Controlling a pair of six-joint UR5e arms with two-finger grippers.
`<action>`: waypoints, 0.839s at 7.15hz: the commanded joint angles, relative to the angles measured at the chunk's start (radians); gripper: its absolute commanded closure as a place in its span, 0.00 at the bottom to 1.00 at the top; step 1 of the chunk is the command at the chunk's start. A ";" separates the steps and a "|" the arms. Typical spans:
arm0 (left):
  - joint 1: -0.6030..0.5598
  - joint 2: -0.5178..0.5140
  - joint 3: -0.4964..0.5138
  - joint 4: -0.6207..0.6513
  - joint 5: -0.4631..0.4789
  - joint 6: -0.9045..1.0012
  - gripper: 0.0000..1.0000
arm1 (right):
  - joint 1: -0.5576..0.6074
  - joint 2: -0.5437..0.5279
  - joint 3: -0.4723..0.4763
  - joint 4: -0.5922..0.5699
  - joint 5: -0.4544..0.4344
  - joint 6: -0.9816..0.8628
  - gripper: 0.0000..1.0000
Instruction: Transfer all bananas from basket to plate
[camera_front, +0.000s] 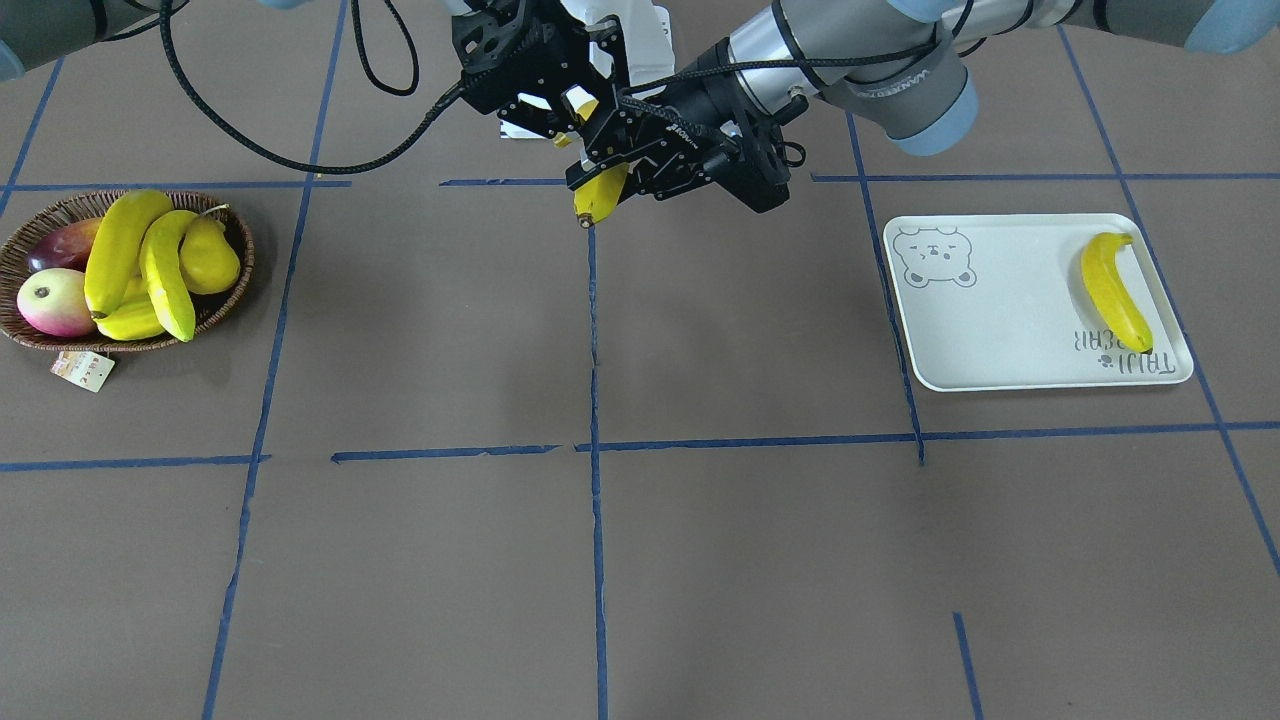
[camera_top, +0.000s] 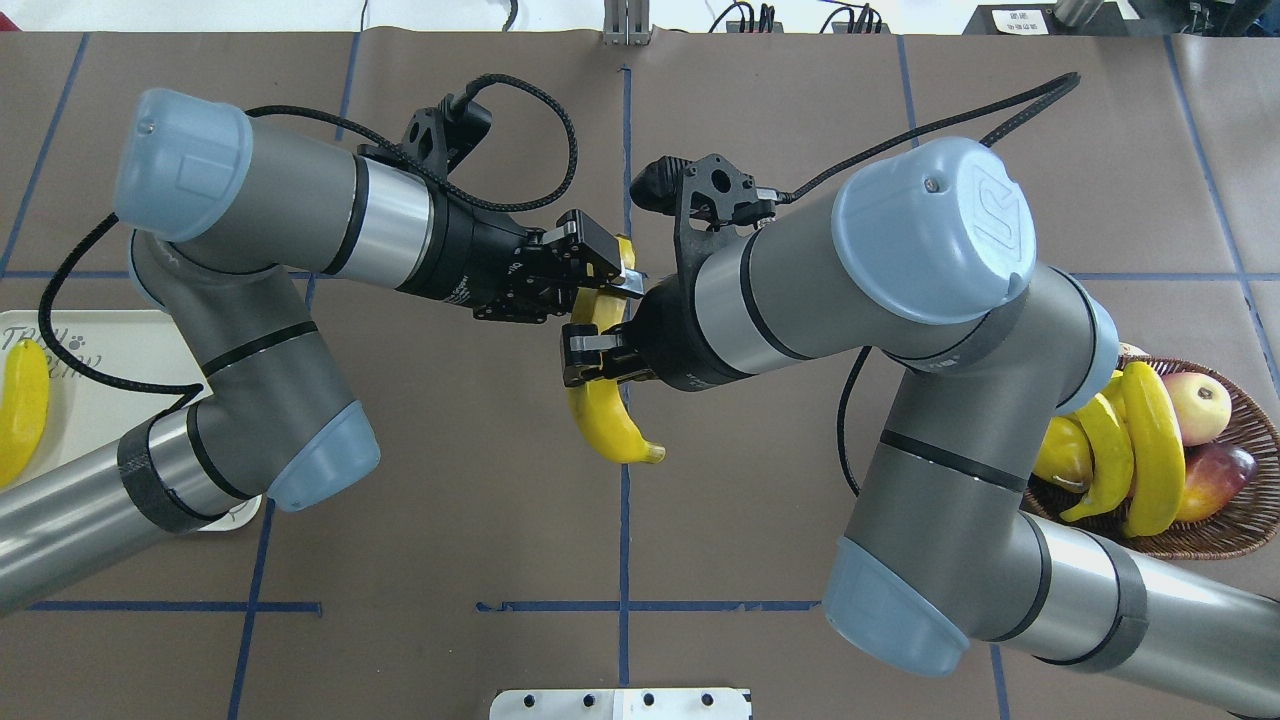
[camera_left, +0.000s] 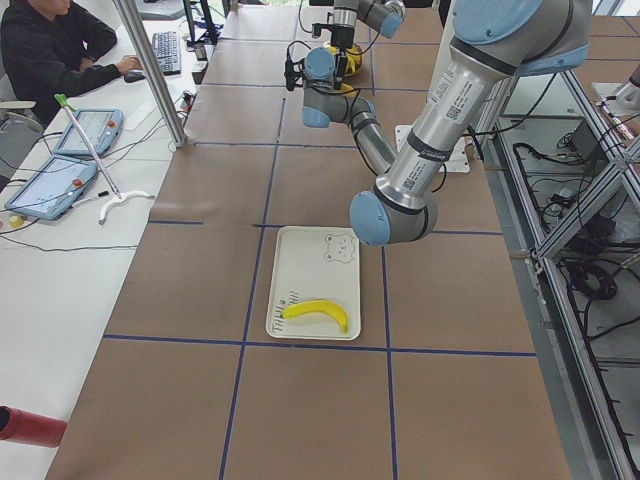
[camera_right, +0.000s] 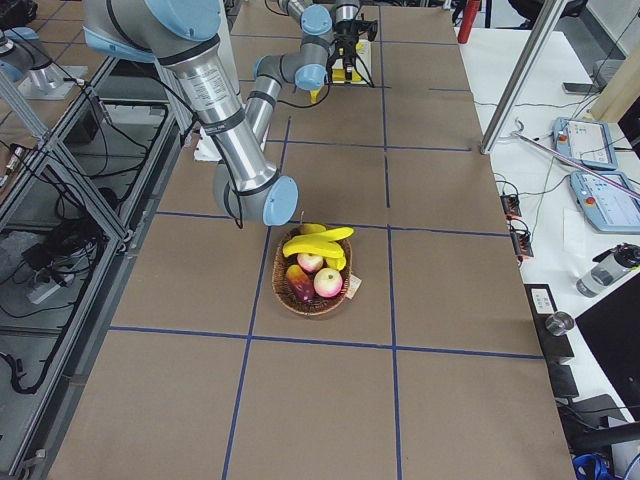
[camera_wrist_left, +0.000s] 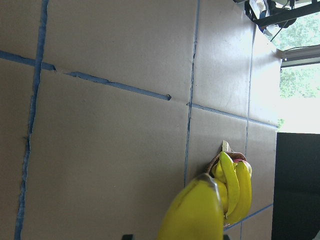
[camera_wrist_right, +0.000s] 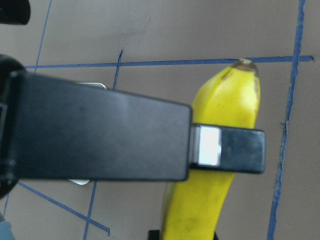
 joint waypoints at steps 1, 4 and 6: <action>-0.002 0.004 0.000 -0.010 -0.004 0.001 1.00 | 0.000 -0.007 0.001 0.000 -0.001 0.002 0.01; -0.035 0.007 0.001 -0.004 -0.004 0.000 1.00 | 0.015 -0.068 0.102 -0.003 0.008 0.002 0.00; -0.133 0.018 0.044 0.002 -0.077 0.003 1.00 | 0.052 -0.119 0.168 -0.014 0.019 0.002 0.00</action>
